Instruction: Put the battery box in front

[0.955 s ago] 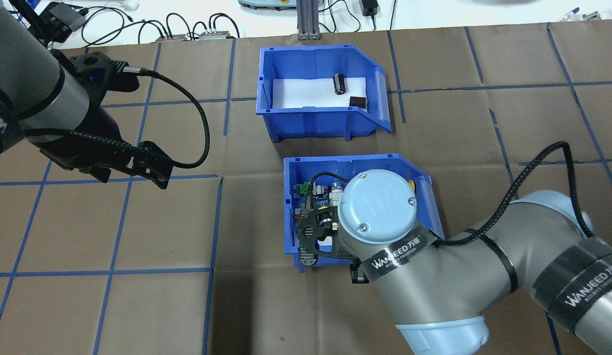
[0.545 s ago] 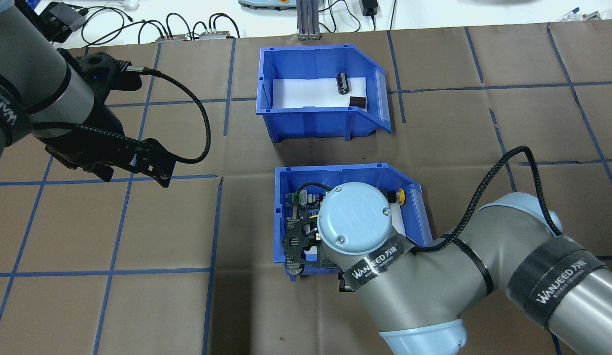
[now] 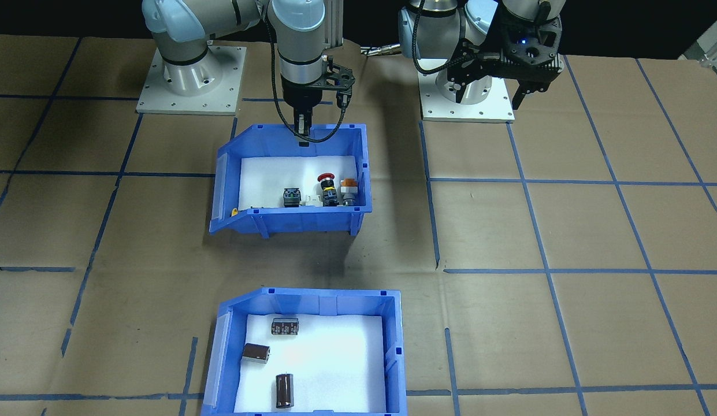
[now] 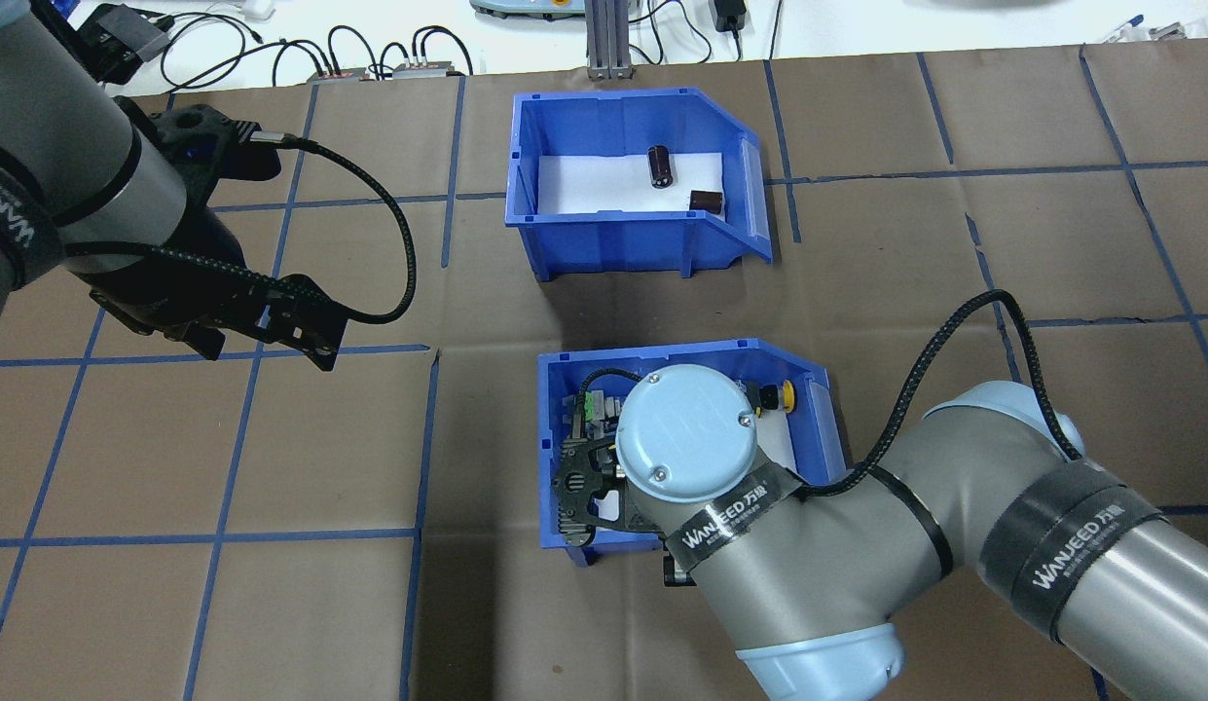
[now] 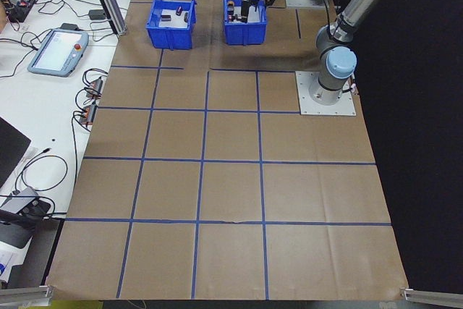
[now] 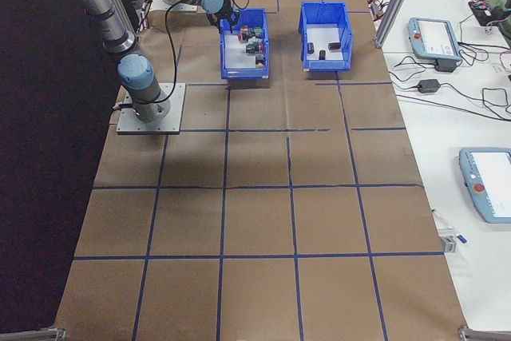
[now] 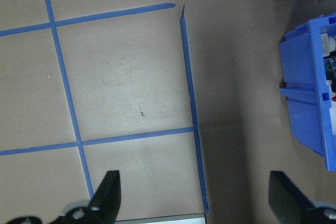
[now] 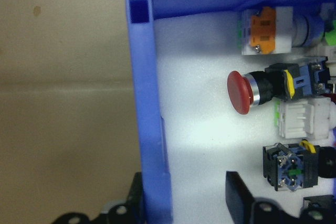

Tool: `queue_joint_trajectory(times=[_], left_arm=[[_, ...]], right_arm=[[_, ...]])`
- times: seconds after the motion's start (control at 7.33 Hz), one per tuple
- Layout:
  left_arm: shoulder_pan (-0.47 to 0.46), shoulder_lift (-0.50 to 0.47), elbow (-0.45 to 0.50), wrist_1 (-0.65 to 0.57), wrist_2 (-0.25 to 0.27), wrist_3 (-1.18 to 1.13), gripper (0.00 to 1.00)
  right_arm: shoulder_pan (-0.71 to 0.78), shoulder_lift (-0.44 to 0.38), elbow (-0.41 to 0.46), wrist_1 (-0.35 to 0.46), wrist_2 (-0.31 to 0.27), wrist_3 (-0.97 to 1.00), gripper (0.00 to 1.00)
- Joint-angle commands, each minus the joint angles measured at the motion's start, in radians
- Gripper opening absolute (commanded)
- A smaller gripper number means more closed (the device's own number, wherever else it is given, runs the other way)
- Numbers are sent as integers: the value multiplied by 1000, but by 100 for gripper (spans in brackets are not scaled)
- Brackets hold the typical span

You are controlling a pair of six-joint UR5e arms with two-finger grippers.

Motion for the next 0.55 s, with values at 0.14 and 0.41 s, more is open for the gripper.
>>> queue_joint_trajectory(times=[0.14,0.41], left_arm=[[0,2,0,2,0,0,100],[0,2,2,2,0,2,100]], right_arm=[[-11,-47,-91,136,8,0,100],[-49,-41,-253,358,8,1,100]])
